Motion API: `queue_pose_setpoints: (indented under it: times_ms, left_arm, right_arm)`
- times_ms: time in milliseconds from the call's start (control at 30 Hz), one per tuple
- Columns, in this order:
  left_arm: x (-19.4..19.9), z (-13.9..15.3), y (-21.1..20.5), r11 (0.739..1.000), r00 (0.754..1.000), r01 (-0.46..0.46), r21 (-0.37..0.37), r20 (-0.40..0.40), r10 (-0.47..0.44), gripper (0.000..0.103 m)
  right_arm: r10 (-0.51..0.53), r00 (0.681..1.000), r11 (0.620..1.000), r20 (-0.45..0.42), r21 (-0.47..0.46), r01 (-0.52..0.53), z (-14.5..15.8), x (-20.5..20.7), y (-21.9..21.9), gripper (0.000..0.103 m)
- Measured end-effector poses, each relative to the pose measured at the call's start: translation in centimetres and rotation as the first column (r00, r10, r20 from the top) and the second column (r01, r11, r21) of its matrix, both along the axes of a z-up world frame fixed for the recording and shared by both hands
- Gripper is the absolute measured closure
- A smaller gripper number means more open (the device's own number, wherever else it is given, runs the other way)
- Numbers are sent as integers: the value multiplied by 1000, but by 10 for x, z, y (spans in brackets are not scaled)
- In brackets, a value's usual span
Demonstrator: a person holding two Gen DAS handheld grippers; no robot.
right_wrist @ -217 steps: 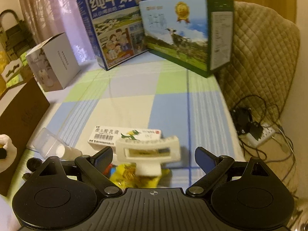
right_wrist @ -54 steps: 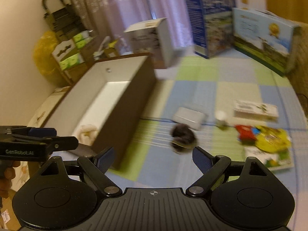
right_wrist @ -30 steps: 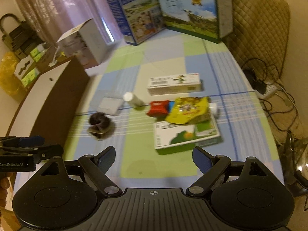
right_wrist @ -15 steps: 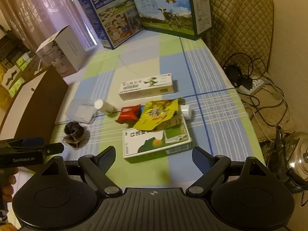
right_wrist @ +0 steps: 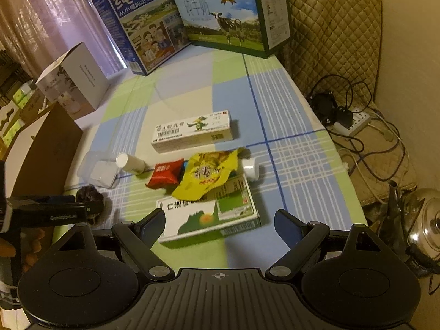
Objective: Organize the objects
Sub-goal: 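Grasp the dark brown scrunchie with the left gripper while the right grasps the yellow snack packet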
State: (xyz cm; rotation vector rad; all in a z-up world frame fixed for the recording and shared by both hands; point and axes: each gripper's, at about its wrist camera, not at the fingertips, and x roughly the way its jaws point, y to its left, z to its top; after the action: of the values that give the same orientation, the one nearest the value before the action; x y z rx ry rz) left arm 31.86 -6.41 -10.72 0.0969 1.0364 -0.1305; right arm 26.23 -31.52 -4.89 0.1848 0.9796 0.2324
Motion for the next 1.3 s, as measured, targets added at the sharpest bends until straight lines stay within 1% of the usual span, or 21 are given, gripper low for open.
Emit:
queue_pose_setpoints:
  times_ms: [33, 167, 267, 300, 367, 400, 433, 667, 900, 933, 1067, 1167, 1200, 1300]
  left_arm:
    - [2, -2, 0, 1000, 1000, 0, 4, -3, 0, 38]
    - [11, -10, 0, 1000, 1000, -3, 14, -9, 3, 40]
    - [13, -14, 1, 1000, 1000, 5, 12, -10, -5, 54]
    - [14, -16, 1, 1000, 1000, 5, 2, -16, -5, 63]
    - [13, -18, 3, 1000, 1000, 4, -19, -10, -4, 70]
    - [12, -18, 4, 1000, 1000, 6, -19, -2, -6, 74]
    - [11, -16, 4, 1000, 1000, 10, -17, 2, -10, 76]
    - [10, -9, 19, 999, 999, -40, -37, 4, 40, 77]
    - [14, -7, 27, 997, 998, -60, -49, 5, 61, 77]
    - [14, -8, 27, 997, 998, -59, -49, 5, 59, 77]
    - [14, -11, 26, 997, 998, -58, -50, -1, 58, 76]
    - [14, -12, 27, 997, 998, -61, -52, -5, 61, 76]
    - [14, -12, 27, 997, 998, -61, -54, -5, 61, 76]
    - [13, -12, 27, 997, 998, -62, -53, -6, 62, 76]
  right_arm:
    - [1, 1000, 1000, 5, 0, -1, 0, 2, 1, 18]
    - [6, 999, 1000, 54, 4, -6, 3, 9, 5, 18]
    - [16, 996, 1000, 89, -1, -16, 4, 17, 12, 18]
    - [24, 995, 1000, 96, -9, -23, 3, 21, 15, 18]
    - [34, 995, 999, 96, -31, -31, -1, 29, 21, 18]
    - [38, 995, 999, 96, -39, -34, -4, 33, 24, 18]
    - [40, 994, 998, 97, -43, -36, -8, 37, 26, 18]
    - [57, 995, 994, 87, -102, -48, -29, 60, 40, 19]
    - [53, 998, 989, 46, -141, -46, -47, 82, 50, 21]
    - [55, 997, 987, 53, -152, -47, -48, 83, 53, 21]
    - [57, 998, 974, 39, -224, -47, -56, 91, 63, 29]
    - [82, 995, 956, 49, -288, -64, -63, 91, 71, 34]
    - [93, 994, 951, 54, -302, -73, -65, 90, 72, 34]
    - [102, 992, 949, 70, -305, -76, -67, 86, 73, 36]
